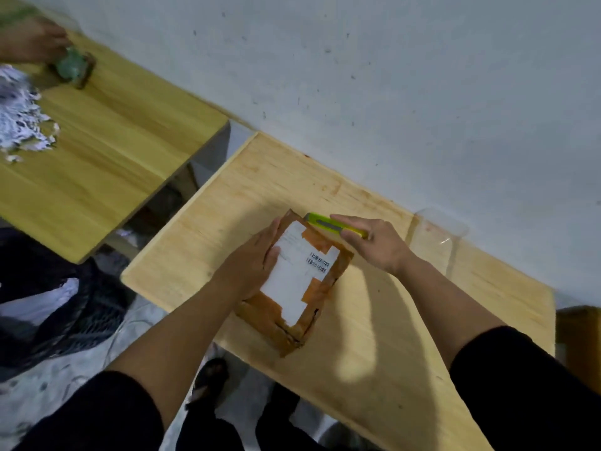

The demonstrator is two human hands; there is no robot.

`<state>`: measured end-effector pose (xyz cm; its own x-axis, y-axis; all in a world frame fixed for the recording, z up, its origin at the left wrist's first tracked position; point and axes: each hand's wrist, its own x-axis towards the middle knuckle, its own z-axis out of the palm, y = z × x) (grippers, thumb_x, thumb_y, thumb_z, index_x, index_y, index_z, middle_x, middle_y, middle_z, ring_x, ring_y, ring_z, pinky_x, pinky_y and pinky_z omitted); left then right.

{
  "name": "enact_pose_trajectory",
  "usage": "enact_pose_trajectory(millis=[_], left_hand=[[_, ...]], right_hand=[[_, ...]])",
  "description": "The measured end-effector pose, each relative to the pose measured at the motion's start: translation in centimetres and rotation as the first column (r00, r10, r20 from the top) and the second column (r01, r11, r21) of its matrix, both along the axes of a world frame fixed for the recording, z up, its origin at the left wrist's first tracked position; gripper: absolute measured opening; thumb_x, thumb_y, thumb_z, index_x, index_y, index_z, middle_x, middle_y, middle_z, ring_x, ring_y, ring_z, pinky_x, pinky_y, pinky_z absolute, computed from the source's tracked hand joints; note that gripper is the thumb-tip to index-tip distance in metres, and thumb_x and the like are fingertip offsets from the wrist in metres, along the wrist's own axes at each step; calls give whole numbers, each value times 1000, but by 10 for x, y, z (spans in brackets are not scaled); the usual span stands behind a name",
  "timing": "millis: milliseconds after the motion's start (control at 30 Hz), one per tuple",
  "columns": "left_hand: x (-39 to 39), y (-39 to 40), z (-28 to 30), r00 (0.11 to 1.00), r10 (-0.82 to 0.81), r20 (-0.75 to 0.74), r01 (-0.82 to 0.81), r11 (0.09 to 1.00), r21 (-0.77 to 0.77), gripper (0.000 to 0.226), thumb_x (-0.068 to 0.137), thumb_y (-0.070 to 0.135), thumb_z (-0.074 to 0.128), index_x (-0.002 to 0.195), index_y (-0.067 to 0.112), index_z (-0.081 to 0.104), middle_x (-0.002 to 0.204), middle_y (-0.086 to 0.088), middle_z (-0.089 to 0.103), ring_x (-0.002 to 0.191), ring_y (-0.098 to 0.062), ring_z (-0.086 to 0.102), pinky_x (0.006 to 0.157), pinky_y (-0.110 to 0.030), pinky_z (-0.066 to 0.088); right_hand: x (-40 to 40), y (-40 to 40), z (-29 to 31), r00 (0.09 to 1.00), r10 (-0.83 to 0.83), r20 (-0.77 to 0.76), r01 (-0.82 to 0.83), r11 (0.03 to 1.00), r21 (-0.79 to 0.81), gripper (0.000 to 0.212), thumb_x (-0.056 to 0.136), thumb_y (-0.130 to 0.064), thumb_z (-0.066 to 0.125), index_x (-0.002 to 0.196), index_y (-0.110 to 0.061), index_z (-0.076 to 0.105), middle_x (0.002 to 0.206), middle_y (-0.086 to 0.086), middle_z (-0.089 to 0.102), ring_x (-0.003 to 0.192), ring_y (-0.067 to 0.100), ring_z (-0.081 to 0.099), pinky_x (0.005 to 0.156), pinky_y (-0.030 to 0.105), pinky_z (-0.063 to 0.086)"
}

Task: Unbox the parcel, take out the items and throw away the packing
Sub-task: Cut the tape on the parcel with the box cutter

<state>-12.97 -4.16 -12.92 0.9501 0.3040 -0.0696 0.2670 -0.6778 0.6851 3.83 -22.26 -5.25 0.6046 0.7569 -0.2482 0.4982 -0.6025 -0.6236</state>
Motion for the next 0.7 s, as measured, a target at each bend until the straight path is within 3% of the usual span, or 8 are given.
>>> enact_pose_trajectory(millis=[100, 200, 300, 400, 600, 700], left_hand=[[0, -2, 2, 1000, -5, 26, 5, 1000, 6, 54, 98, 31, 31, 147, 26, 7, 150, -2, 32, 130, -19, 38, 98, -26, 32], [0, -3, 2, 1000, -1, 14, 1, 1000, 14, 55, 94, 37, 26, 146, 27, 12, 150, -1, 32, 131, -18, 38, 100, -26, 31], [1, -2, 1, 1000, -3, -29, 4, 1000, 17, 53, 96, 36, 25, 146, 26, 10, 152, -1, 28, 134, -18, 33, 103, -27, 28], [3, 0, 0, 997, -3, -71, 3, 1000, 8, 52, 99, 30, 28, 146, 27, 6, 152, 0, 26, 136, -19, 31, 106, -31, 28], [3, 0, 4, 993, 16, -120, -18, 1000, -12, 52, 99, 32, 26, 145, 32, 3, 152, 1, 27, 132, -20, 35, 105, -34, 32], [1, -1, 4, 994, 33, -105, -37, 999, -31, 52, 98, 35, 27, 144, 36, 4, 151, 1, 29, 129, -19, 38, 103, -33, 36]], right_hand=[[6, -1, -5, 1000, 10, -7, -10, 1000, -17, 31, 93, -37, 48, 122, -47, 52, 117, 5, 68, 97, 42, 62, 81, 45, 52], [11, -1, -8, 1000, -17, -17, 16, 999, -35, 32, 92, -33, 51, 120, -47, 53, 109, 8, 70, 74, 31, 62, 63, 33, 47], [13, 0, -5, 1000, 1, -19, -2, 1000, -30, 33, 93, -28, 51, 123, -40, 54, 120, -1, 66, 58, 13, 49, 55, 22, 38], [15, -1, -2, 999, -3, -49, 1, 999, -45, 32, 93, -28, 52, 123, -39, 55, 115, -6, 65, 51, 5, 41, 52, 18, 33], [20, -3, -3, 999, 0, -35, -2, 999, -50, 32, 91, -32, 53, 121, -41, 56, 85, 7, 72, 45, 9, 35, 45, 16, 29], [18, -4, -3, 999, 8, -37, -10, 999, -54, 32, 91, -33, 53, 122, -40, 55, 90, 8, 73, 46, 11, 36, 47, 20, 31]])
